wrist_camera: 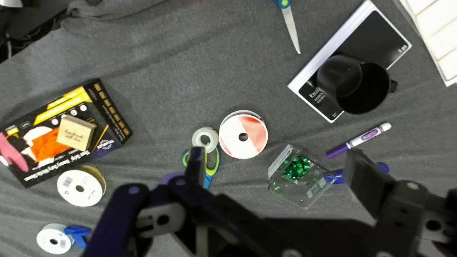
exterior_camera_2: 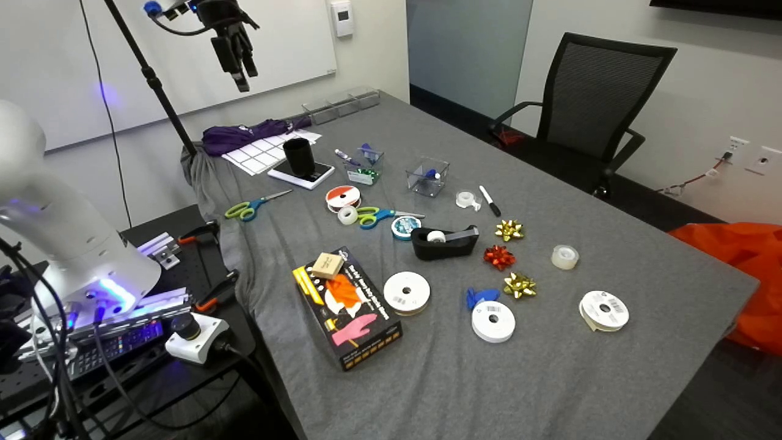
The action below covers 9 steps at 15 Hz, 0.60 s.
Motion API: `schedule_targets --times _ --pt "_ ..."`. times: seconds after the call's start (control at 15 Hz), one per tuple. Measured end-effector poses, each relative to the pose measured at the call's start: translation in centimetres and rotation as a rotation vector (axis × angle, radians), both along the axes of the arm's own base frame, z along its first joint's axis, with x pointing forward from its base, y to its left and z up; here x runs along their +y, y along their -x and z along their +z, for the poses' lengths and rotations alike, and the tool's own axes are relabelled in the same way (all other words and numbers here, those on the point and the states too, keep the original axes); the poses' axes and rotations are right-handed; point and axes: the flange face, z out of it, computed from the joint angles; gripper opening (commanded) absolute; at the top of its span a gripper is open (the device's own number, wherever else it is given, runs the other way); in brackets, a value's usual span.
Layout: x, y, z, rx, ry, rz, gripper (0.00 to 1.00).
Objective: Put the wooden block in the left bowl
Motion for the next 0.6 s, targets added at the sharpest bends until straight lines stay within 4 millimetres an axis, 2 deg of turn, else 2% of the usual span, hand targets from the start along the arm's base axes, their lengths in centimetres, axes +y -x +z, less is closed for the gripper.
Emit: schedule_targets --times 0.13,0.6 --pt "-0.63 0.33 -0.24 -0.008 -0.034 -0.015 1.0" --pt "-0.73 0.72 -0.01 -0.018 -0.04 -0.018 1.0"
